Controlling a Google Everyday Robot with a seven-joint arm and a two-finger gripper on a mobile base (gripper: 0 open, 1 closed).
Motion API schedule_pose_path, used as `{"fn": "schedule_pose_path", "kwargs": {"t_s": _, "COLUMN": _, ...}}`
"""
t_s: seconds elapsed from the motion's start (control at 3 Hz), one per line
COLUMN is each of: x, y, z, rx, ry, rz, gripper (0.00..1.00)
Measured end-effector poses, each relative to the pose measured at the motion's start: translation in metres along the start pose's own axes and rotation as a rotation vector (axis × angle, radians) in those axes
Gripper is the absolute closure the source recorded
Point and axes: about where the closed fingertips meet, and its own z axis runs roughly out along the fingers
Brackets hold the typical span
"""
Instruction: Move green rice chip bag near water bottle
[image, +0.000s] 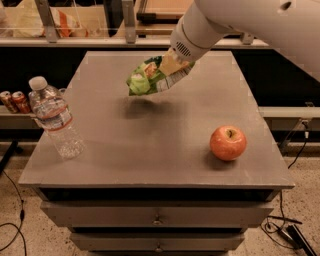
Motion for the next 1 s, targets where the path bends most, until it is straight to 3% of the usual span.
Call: {"fn": "schedule_pose_path", "kwargs": {"t_s": 1.0, "x": -0.01, "y": 0.047, "z": -0.026, "rx": -0.191, "ry": -0.181, "rz": 0.029, "gripper": 1.0}}
